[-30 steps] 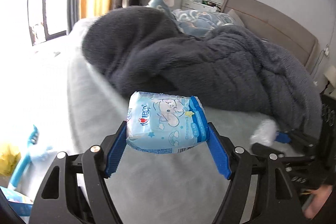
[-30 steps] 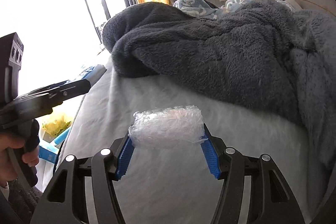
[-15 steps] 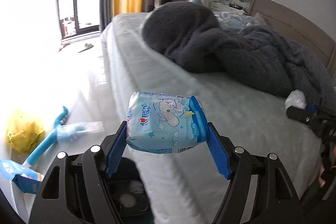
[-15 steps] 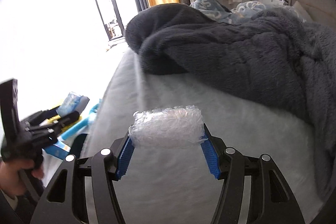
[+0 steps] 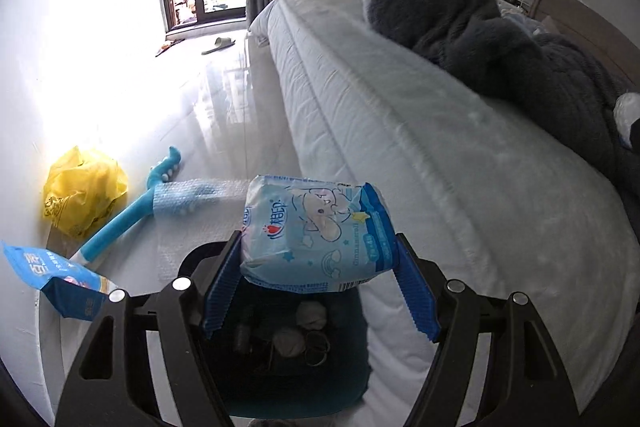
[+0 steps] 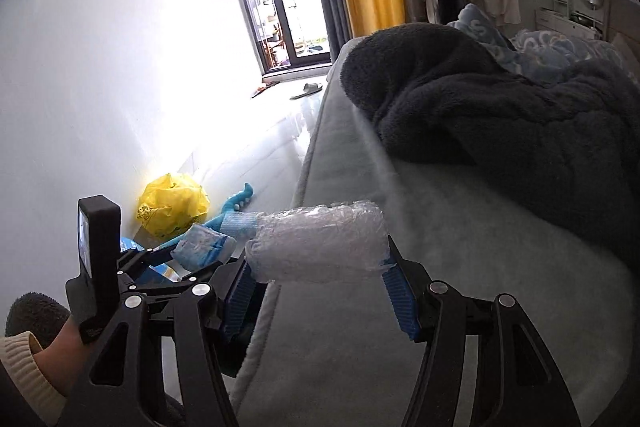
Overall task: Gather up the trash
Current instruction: 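Carry the tissue pack with the left tool while the right tool carries bubble wrap to the bin, then open both tools over the teal bin to drop the tissue pack and bubble wrap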
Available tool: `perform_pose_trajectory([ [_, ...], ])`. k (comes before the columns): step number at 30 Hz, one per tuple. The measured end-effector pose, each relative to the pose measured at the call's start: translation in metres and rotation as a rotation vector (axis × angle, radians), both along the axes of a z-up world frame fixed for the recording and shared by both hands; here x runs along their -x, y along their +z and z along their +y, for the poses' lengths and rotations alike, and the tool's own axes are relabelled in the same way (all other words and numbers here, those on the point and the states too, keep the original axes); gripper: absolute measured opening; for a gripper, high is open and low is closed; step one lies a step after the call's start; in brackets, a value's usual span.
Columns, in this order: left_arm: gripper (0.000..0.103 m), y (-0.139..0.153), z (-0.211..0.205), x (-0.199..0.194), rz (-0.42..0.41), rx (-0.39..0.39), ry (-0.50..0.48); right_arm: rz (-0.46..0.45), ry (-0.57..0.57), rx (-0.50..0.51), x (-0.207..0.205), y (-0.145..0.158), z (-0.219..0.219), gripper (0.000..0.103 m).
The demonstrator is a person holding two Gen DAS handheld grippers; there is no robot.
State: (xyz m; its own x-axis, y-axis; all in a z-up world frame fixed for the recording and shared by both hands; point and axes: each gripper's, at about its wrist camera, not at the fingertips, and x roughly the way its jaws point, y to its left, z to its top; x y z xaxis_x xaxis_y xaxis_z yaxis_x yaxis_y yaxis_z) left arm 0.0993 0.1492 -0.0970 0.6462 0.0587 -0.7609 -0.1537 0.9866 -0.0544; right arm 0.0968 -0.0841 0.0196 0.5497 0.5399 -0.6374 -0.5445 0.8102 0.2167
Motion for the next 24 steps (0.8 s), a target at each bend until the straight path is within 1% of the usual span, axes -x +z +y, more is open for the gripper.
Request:
perform_pose_trajectory([
  [4, 0.075, -0.015, 0.013, 0.003, 0.045, -0.002, 0.013, 0.030, 0.042, -0.005, 0.000, -0.006, 0.024, 0.061],
  [8, 0.075, -0.033, 0.032, 0.007, 0.093, 0.015, 0.030, 0.016, 0.089, 0.008, 0.008, -0.003, 0.050, 0.061],
  [12, 0.075, -0.050, 0.054, 0.010, 0.141, 0.027, 0.061, 0.026, 0.145, 0.009, 0.011, -0.008, 0.075, 0.061],
  [15, 0.076, -0.063, 0.068, 0.013, 0.184, 0.037, 0.072, 0.026, 0.172, 0.030, 0.010, -0.014, 0.092, 0.061],
  [17, 0.076, -0.073, 0.077, 0.016, 0.221, 0.039, 0.077, 0.032, 0.190, 0.043, 0.007, -0.019, 0.105, 0.061],
  [20, 0.076, -0.086, 0.091, 0.022, 0.261, 0.080, 0.097, 0.054, 0.214, 0.058, 0.003, -0.032, 0.124, 0.061],
  [24, 0.076, -0.100, 0.106, 0.029, 0.310, 0.119, 0.090, 0.092, 0.241, 0.095, -0.003, -0.052, 0.147, 0.061],
])
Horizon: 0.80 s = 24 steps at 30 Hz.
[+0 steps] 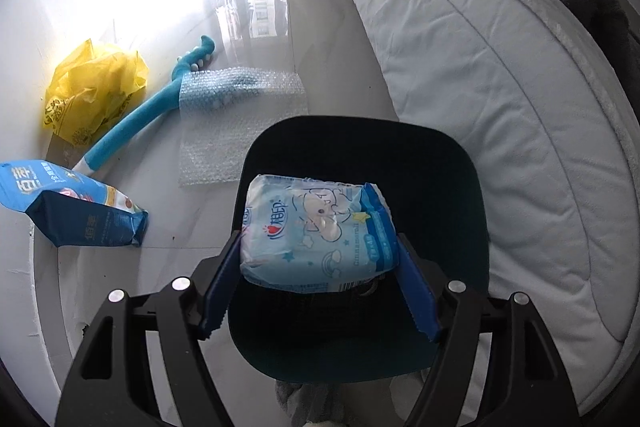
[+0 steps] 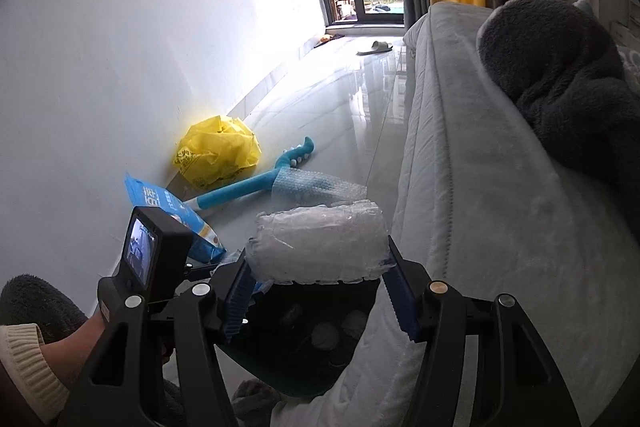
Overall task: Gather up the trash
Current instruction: 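Open both tools over the teal bin to drop the tissue pack and bubble wrap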
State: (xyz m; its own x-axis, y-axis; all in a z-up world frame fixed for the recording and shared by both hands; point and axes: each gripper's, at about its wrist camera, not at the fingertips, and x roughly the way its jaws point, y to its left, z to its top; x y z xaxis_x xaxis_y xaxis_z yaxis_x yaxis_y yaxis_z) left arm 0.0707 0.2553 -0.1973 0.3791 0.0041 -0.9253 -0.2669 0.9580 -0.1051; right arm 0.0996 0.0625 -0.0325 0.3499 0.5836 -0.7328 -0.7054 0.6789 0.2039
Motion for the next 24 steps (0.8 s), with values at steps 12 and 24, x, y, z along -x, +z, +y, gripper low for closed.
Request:
perform_pose_trajectory([
  [12, 0.092, -0.009, 0.033, 0.024, 0.041, 0.053, 0.062, 0.065, 0.055, 0.090, -0.003, -0.037, 0.043, 0.061],
  [24, 0.092, 0.025, 0.048, 0.032, -0.113, -0.020, 0.082, 0.138, 0.088, 0.200, 0.002, -0.082, 0.069, 0.061],
])
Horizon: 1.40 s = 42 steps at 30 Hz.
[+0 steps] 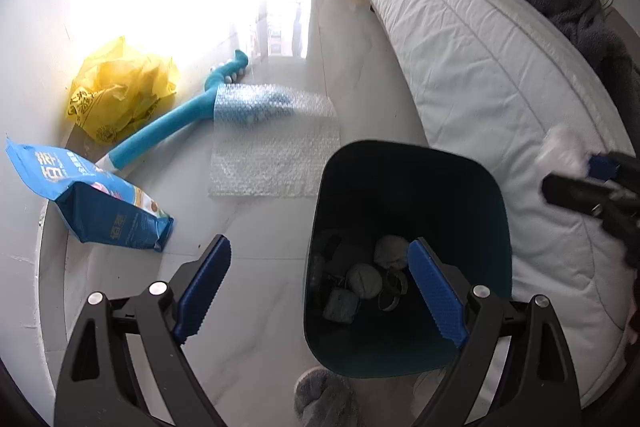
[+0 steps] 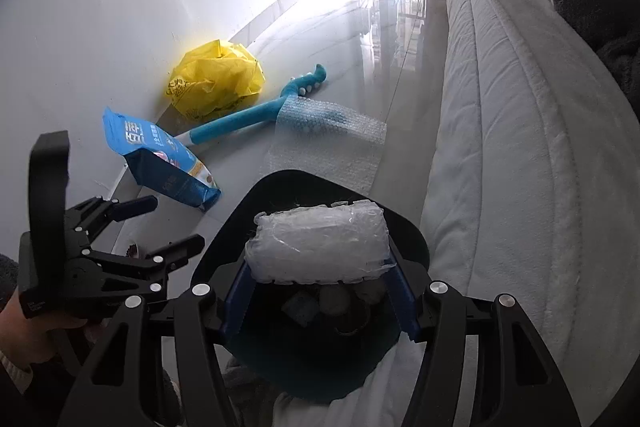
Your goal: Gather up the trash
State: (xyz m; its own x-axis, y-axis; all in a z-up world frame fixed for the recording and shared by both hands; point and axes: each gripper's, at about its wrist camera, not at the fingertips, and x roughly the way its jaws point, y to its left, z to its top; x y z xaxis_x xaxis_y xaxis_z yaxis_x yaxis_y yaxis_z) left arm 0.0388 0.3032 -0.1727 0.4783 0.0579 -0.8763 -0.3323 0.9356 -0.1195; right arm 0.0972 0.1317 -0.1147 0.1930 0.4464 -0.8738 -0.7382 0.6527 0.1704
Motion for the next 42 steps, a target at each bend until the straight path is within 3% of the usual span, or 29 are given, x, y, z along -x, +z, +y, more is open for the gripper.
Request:
perform_pose_trajectory([
  [10, 0.092, 0.048, -0.002, 0.006, -0.190, -0.018, 0.008, 0.011, 0.033, 0.079, 0.008, -0.015, 0.008, 0.061],
  [18, 0.093, 0.107, -0.019, 0.019, -0.333, -0.086, 0.005, -0.007, 0.025, 0.077, 0.013, -0.002, 0.002, 0.073],
  [24, 0.099, 0.150, -0.033, 0.036, -0.425, -0.148, -0.002, -0.070, -0.008, 0.017, 0.021, 0.031, -0.020, 0.083],
  [30, 0.100, 0.171, -0.047, 0.046, -0.437, -0.179, 0.032, -0.179, -0.071, -0.056, 0.025, 0.073, -0.060, 0.091],
  [40, 0.100, 0.198, -0.101, 0.051, -0.513, -0.188, -0.039, -0.373, -0.266, -0.198, 0.041, 0.142, -0.164, 0.099],
  [42, 0.100, 0.201, -0.115, 0.051, -0.522, -0.226, -0.060, -0.408, -0.290, -0.207, 0.045, 0.151, -0.183, 0.100],
])
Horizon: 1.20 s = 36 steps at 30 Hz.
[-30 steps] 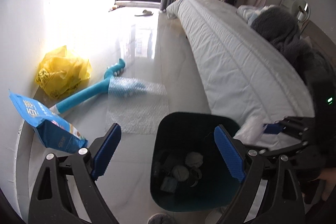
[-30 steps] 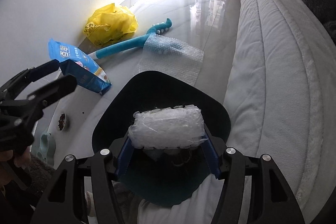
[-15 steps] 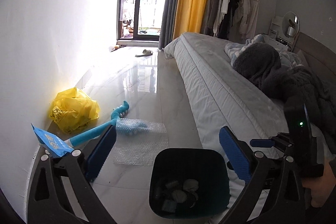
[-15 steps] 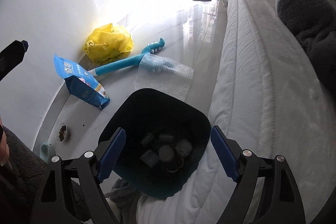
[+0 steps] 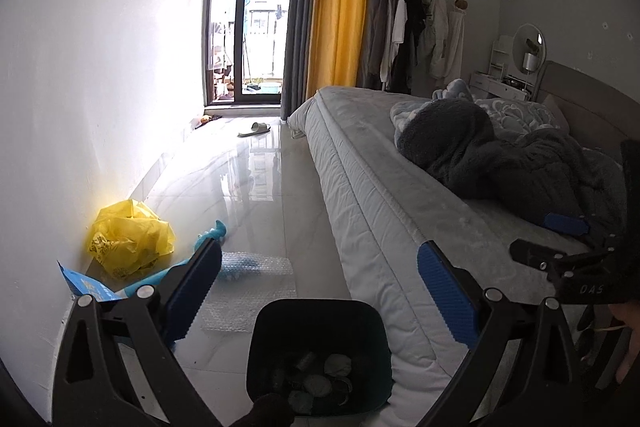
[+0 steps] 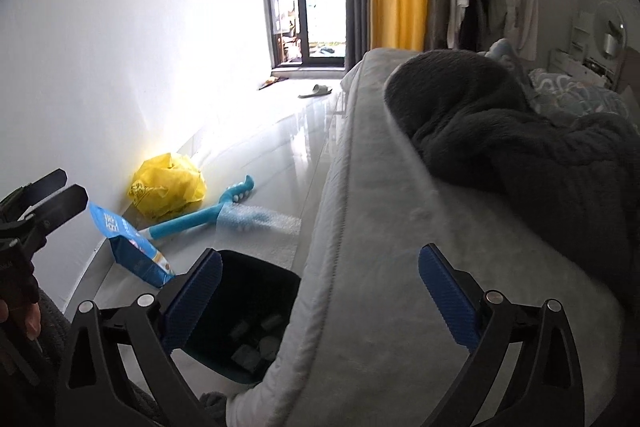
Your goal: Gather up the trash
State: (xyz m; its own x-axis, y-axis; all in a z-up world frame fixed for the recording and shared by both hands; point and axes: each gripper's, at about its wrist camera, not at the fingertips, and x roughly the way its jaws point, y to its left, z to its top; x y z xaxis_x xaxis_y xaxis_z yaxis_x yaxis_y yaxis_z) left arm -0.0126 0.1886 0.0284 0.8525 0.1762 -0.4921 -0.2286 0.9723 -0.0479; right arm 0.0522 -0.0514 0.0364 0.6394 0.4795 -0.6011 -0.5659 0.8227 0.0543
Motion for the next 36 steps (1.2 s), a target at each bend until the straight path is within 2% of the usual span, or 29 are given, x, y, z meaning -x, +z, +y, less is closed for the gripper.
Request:
perform_pose_trajectory([
  [3, 0.100, 0.005, -0.019, 0.001, -0.023, -0.045, -0.020, -0.047, -0.048, -0.026, 0.008, 0.015, -0.036, 0.100],
  [6, 0.100, 0.014, -0.035, 0.007, -0.066, -0.034, -0.045, -0.094, -0.083, -0.061, 0.020, 0.030, -0.071, 0.100],
  [9, 0.100, 0.022, -0.051, 0.015, -0.102, -0.050, -0.051, -0.139, -0.130, -0.055, 0.035, 0.040, -0.100, 0.100],
  [14, 0.100, 0.020, -0.070, 0.023, -0.093, -0.093, -0.045, -0.195, -0.166, -0.082, 0.061, 0.046, -0.150, 0.100],
  [16, 0.100, 0.018, -0.075, 0.024, -0.089, -0.085, -0.045, -0.202, -0.177, -0.135, 0.070, 0.047, -0.173, 0.100],
  [19, 0.100, 0.014, -0.081, 0.027, -0.083, -0.054, -0.051, -0.204, -0.222, -0.154, 0.078, 0.042, -0.198, 0.100],
  [22, 0.100, 0.011, -0.088, 0.028, -0.074, -0.053, -0.060, -0.206, -0.254, -0.157, 0.081, 0.033, -0.214, 0.100],
  [26, 0.100, 0.010, -0.094, 0.033, -0.093, -0.064, -0.079, -0.184, -0.262, -0.226, 0.078, 0.021, -0.225, 0.100],
  [36, 0.100, 0.001, -0.097, 0.034, -0.064, -0.073, -0.070, -0.186, -0.211, -0.269, 0.080, 0.019, -0.222, 0.100],
])
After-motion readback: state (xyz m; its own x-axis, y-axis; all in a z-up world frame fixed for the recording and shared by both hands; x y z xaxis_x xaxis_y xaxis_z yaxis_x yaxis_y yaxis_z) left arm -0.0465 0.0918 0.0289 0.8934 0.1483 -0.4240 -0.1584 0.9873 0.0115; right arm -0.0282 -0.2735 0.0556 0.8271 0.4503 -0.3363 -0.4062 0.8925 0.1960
